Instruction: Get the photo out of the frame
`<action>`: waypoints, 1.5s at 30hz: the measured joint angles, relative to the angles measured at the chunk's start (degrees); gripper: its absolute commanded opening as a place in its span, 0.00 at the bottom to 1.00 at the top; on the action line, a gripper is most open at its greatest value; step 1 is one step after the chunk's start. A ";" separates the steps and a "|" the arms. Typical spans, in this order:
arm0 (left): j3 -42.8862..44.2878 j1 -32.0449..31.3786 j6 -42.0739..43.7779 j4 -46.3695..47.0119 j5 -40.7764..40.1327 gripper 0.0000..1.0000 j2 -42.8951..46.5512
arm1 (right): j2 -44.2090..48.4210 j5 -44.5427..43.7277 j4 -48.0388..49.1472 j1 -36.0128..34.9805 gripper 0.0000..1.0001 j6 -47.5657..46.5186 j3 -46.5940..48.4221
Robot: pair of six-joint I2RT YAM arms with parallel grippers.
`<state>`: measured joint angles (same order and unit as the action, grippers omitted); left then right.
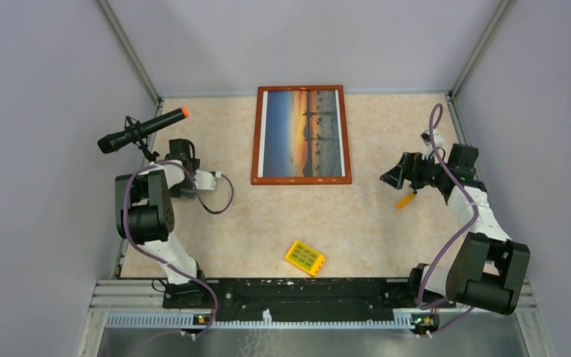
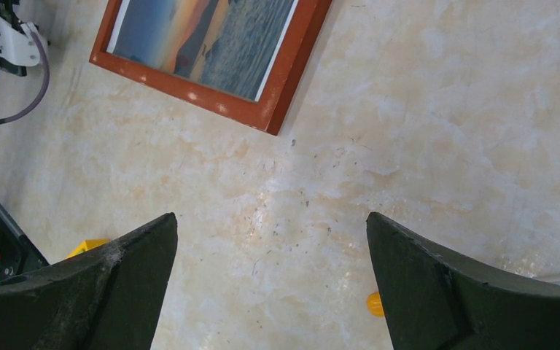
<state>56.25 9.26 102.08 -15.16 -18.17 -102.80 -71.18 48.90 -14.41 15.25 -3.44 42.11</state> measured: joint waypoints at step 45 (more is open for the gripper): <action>51.58 -48.72 -60.52 -33.70 39.71 0.80 -25.38 | -0.61 -0.24 -0.02 0.00 0.99 0.20 2.69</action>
<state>107.83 -39.46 41.56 -48.86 21.54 -128.18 -71.79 48.66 -14.44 15.25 -3.25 44.80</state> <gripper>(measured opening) 0.829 0.988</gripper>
